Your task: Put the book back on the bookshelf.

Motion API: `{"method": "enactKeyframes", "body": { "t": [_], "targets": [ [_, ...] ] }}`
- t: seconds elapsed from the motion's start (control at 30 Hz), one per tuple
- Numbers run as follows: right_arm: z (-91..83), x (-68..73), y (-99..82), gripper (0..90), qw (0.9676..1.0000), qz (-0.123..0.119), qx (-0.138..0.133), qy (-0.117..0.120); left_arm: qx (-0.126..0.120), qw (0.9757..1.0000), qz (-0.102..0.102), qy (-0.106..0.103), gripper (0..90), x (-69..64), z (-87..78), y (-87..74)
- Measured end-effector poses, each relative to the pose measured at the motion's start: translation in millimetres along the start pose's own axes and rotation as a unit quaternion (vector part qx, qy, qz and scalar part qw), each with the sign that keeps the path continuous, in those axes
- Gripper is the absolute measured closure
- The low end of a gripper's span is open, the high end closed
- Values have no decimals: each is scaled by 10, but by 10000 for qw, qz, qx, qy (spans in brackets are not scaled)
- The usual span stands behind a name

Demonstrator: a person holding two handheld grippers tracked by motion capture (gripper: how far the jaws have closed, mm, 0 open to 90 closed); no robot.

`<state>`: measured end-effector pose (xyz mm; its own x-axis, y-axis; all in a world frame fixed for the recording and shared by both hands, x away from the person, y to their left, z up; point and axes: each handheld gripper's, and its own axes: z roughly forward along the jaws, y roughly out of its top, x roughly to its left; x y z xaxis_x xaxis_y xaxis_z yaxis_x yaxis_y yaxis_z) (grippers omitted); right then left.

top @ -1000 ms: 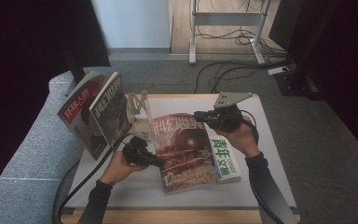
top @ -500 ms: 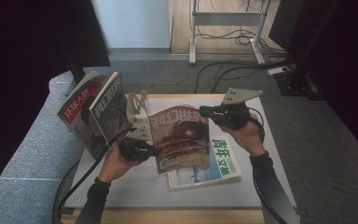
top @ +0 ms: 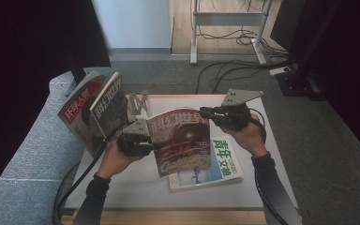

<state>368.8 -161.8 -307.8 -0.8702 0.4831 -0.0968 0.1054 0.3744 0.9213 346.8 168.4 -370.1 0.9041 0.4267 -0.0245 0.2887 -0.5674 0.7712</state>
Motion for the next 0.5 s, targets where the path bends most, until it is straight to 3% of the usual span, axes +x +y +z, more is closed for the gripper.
{"method": "enactKeyframes", "body": {
  "t": [0.27,0.5],
  "targets": [
    [-7,0,-5,823,10000,-5,-9,6,-203,9998,44,9,724,43,-153,266],
    [-21,-6,-18,819,10000,-4,-17,16,-340,9992,70,196,732,29,-229,452]
  ]
}}
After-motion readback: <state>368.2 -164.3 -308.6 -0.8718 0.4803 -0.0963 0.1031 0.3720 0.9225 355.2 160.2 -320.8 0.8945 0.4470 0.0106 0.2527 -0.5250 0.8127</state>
